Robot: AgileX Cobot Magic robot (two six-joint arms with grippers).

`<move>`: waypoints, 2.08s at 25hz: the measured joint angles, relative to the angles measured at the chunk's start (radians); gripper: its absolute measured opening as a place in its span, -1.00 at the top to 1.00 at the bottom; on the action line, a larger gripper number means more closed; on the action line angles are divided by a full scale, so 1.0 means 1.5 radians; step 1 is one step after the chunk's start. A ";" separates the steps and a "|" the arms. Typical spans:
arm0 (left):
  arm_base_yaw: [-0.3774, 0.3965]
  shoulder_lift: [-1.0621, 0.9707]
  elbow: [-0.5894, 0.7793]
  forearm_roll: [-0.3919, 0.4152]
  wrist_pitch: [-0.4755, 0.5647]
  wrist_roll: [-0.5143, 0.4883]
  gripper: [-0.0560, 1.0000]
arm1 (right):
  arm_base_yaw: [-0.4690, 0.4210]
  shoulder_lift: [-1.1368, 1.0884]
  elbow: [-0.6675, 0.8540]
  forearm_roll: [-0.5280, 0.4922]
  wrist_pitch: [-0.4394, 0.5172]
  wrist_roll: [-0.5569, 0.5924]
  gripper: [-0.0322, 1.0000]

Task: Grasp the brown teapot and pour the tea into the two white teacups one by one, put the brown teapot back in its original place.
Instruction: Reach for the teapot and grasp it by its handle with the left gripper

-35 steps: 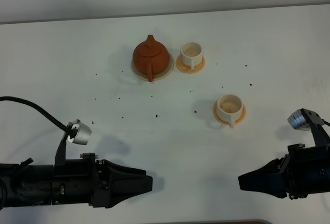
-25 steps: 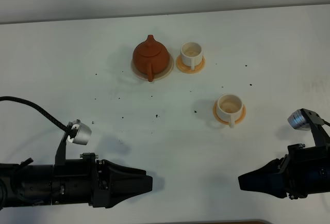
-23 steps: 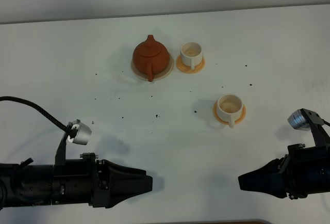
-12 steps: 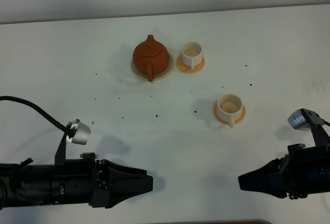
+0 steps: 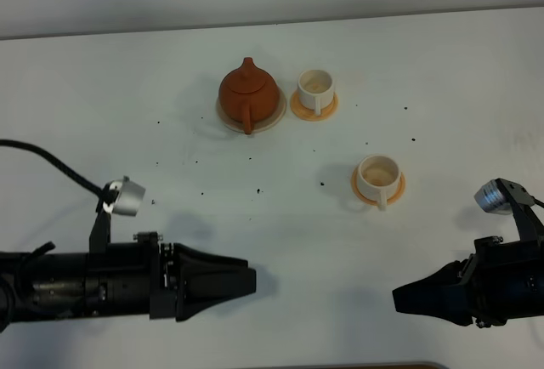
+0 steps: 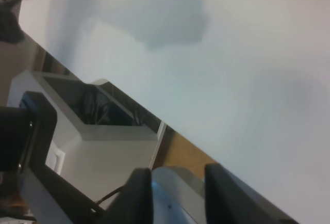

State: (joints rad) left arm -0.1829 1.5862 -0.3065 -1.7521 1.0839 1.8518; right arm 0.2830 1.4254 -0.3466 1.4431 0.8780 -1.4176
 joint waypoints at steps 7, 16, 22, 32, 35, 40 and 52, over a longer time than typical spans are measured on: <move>0.000 0.001 -0.096 0.047 0.001 -0.100 0.13 | 0.000 0.000 0.000 0.035 -0.017 0.000 0.47; 0.000 -0.002 -0.223 0.149 0.003 -0.228 0.13 | 0.000 0.001 -0.029 0.069 -0.041 -0.023 0.47; 0.000 -0.002 -0.330 0.228 -0.040 -0.341 0.13 | 0.000 0.003 -0.135 0.001 -0.097 0.062 0.47; 0.000 -0.001 -0.509 0.530 -0.160 -0.671 0.13 | 0.000 -0.038 -0.314 -0.523 -0.076 0.581 0.47; -0.004 -0.001 -0.545 0.624 -0.183 -0.767 0.13 | 0.000 -0.099 -0.324 -0.644 -0.050 0.696 0.47; -0.048 -0.001 -0.580 0.803 -0.203 -0.898 0.13 | 0.000 -0.216 -0.324 -0.796 0.025 0.829 0.47; -0.094 -0.001 -0.597 1.048 -0.267 -1.175 0.13 | 0.000 -0.527 -0.313 -0.917 0.185 0.872 0.47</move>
State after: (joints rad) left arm -0.3240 1.5842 -1.2018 -0.1807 0.6839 0.0891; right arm 0.2830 0.6355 -0.8165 0.0674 1.1558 -0.1094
